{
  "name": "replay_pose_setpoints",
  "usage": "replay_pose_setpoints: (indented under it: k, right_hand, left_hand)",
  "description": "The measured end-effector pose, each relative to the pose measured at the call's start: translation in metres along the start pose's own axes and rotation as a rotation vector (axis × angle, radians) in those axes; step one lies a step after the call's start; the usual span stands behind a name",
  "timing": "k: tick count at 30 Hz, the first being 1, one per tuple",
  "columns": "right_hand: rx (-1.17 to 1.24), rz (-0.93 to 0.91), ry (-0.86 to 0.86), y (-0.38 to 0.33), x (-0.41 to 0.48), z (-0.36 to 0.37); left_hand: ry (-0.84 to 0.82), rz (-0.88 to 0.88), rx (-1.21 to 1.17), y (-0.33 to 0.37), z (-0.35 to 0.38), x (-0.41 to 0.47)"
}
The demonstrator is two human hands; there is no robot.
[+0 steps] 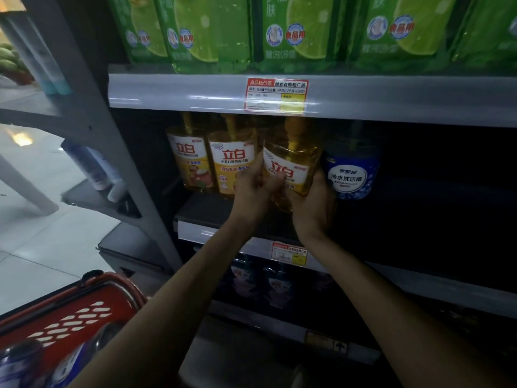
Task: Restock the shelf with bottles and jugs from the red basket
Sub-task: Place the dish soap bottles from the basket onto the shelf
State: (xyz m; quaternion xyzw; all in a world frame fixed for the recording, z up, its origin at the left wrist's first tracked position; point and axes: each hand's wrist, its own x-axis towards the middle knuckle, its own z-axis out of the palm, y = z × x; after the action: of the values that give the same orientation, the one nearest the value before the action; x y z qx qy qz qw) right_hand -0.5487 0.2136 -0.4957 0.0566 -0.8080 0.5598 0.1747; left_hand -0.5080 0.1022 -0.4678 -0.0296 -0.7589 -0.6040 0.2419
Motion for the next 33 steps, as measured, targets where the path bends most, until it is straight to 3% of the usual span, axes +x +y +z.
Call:
replay_pose_setpoints:
  k: [4,12,19,24,33]
  right_hand:
    - [-0.027,0.013,0.042,0.001,0.013,0.008]
    - [-0.204,0.007,0.058,-0.003,0.021,0.015]
    - [-0.145,0.025,0.024,-0.006,0.018,0.013]
    - [-0.016,0.151,0.005,-0.009,0.006,0.005]
    - [-0.027,0.189,-0.291,-0.031,-0.033,-0.016]
  left_hand:
    - [0.057,0.045,0.010,-0.003,0.008,0.011]
    - [0.151,-0.047,-0.024,-0.015,0.014,0.013]
    - [0.061,-0.085,-0.009,-0.014,0.007,0.008]
    - [0.010,-0.152,0.041,-0.010,-0.002,0.002]
    - [-0.064,-0.215,0.215,0.007,-0.041,-0.048]
